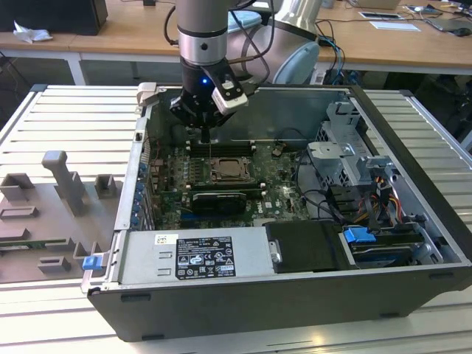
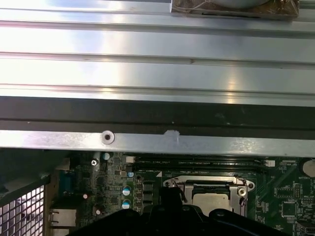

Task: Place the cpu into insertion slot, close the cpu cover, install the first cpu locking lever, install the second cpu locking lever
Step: 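Install the first cpu locking lever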

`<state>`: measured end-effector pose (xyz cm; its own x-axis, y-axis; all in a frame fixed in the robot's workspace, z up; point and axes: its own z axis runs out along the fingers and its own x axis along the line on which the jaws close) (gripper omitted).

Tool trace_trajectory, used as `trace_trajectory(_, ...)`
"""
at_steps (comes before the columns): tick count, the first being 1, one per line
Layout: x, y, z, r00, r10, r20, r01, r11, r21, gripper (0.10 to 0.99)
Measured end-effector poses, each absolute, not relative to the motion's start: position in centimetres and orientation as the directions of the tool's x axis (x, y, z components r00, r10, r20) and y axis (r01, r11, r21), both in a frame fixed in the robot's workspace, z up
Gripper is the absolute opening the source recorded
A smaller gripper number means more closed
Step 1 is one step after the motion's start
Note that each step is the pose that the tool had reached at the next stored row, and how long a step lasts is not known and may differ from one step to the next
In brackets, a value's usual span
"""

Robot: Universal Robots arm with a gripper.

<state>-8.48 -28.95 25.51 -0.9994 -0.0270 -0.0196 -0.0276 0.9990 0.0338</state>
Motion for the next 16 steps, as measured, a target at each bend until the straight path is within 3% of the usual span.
trace_trajectory(16,-7.1,-29.0,25.2,-0.999,-0.027,-0.02,-0.028,0.999,0.034,0.106)
